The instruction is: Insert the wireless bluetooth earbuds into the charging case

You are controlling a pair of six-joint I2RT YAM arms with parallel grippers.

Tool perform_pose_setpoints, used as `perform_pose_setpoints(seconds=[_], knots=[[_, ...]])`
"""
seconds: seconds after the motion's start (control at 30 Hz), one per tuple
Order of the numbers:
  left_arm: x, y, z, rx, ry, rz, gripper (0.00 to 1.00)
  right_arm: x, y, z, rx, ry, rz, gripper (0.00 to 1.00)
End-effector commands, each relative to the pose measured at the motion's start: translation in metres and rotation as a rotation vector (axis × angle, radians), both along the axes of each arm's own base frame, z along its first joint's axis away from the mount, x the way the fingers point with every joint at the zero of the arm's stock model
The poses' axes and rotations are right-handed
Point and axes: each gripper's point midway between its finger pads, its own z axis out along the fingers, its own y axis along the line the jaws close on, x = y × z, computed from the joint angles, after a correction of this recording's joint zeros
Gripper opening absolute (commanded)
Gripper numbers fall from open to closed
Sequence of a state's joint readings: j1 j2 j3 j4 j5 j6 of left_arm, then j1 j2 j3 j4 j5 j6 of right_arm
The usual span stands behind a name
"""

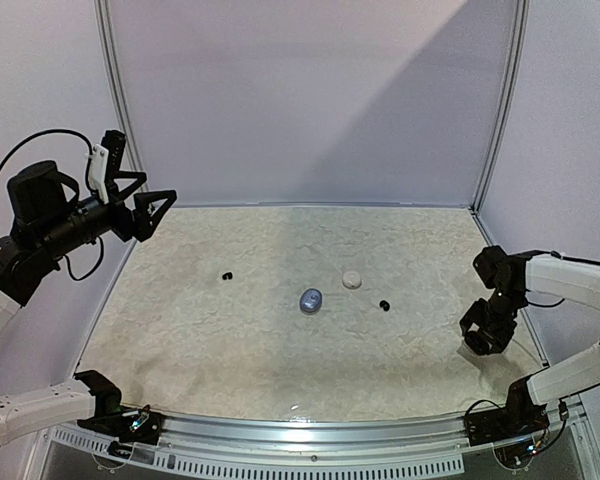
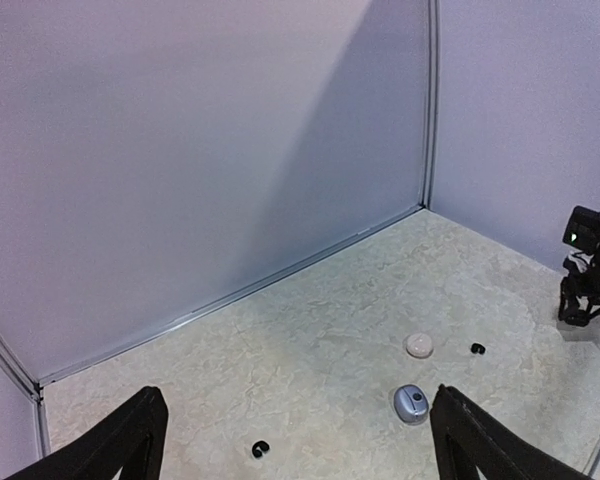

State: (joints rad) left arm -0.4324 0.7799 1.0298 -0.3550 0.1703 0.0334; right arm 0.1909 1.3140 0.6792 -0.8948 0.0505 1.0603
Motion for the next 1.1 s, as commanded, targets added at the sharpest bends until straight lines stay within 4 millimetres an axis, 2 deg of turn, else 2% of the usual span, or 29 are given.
perform_pose_setpoints(seconds=[0.0, 0.13, 0.27, 0.4, 0.5, 0.53, 0.67, 0.73, 0.77, 0.9, 1.07], knots=[[0.003, -0.003, -0.011, -0.019, 0.032, -0.013, 0.93, 0.065, 0.027, 0.063, -0.018, -0.239, 0.123, 0.58], [0.000, -0.010, -0.015, -0.072, 0.085, -0.048, 0.92, 0.120, 0.068, 0.147, -0.081, -0.497, 0.281, 0.55], [0.002, -0.016, -0.021, -0.153, 0.130, -0.064, 0.88, 0.159, 0.140, 0.238, -0.099, -0.762, 0.470, 0.55], [0.002, -0.026, -0.017, -0.283, 0.109, -0.122, 0.83, 0.170, 0.238, 0.318, -0.067, -1.021, 0.690, 0.55], [0.002, -0.035, 0.004, -0.393, -0.012, -0.175, 0.80, 0.166, 0.306, 0.369, 0.002, -1.206, 0.805, 0.55], [0.004, -0.039, 0.005, -0.405, -0.050, -0.185, 0.80, 0.161, 0.324, 0.392, 0.037, -1.276, 0.828, 0.55], [0.010, -0.065, 0.023, -0.394, -0.166, -0.219, 0.78, 0.134, 0.401, 0.431, 0.160, -1.456, 0.963, 0.55], [0.007, -0.078, 0.030, -0.361, -0.228, -0.238, 0.77, 0.119, 0.426, 0.447, 0.219, -1.526, 1.002, 0.55], [0.007, -0.082, 0.033, -0.351, -0.254, -0.238, 0.77, 0.112, 0.436, 0.453, 0.248, -1.554, 1.012, 0.55], [0.006, -0.098, 0.048, -0.328, -0.364, -0.249, 0.76, 0.093, 0.471, 0.453, 0.364, -1.601, 1.050, 0.55], [0.007, -0.114, 0.061, -0.287, -0.488, -0.243, 0.69, 0.073, 0.494, 0.455, 0.454, -1.633, 1.089, 0.55]])
